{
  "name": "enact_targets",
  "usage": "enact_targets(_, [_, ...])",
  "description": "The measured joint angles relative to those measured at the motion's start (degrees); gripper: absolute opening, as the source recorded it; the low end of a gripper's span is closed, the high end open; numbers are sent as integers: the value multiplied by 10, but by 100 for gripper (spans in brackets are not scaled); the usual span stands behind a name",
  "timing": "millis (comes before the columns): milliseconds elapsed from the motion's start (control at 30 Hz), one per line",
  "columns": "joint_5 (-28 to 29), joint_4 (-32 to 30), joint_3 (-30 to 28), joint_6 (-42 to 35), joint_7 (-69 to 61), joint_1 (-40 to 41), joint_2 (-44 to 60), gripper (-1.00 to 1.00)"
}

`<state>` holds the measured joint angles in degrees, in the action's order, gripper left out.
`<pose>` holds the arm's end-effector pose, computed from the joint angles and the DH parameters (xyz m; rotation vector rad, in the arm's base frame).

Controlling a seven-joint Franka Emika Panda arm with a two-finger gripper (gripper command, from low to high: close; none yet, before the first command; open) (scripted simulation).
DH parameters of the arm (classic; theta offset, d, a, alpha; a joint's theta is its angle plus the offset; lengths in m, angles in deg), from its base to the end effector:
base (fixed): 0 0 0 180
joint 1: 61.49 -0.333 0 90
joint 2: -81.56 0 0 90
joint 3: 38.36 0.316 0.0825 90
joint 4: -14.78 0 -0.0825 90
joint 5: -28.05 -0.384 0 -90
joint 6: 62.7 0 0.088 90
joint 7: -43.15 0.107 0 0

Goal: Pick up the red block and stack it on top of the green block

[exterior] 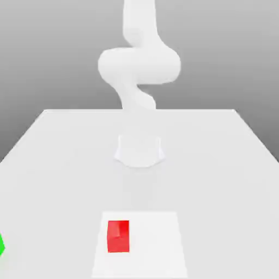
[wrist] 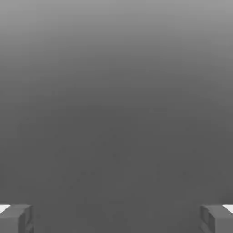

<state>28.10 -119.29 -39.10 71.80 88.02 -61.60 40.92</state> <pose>0.3817 -0.0058 0.6630 -2.5011 1.0483 -0.9365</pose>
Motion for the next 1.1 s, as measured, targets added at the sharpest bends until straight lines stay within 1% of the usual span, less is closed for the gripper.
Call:
enact_targets(400, [-4, -111, -34, 132, -52, -1, 253, 0])
enact_targets(667, [-11, -184, -47, 219, -88, 9, 419, 0])
enact_targets(733, [-17, -191, -49, 247, -97, 8, 461, 0])
enact_targets(867, [-38, -182, -32, 316, -114, 20, 544, 0])
enact_targets(900, [-43, -180, -27, 332, -117, 25, 563, -100])
enact_targets(1100, [-44, -178, -24, 340, -118, 27, 573, -100])
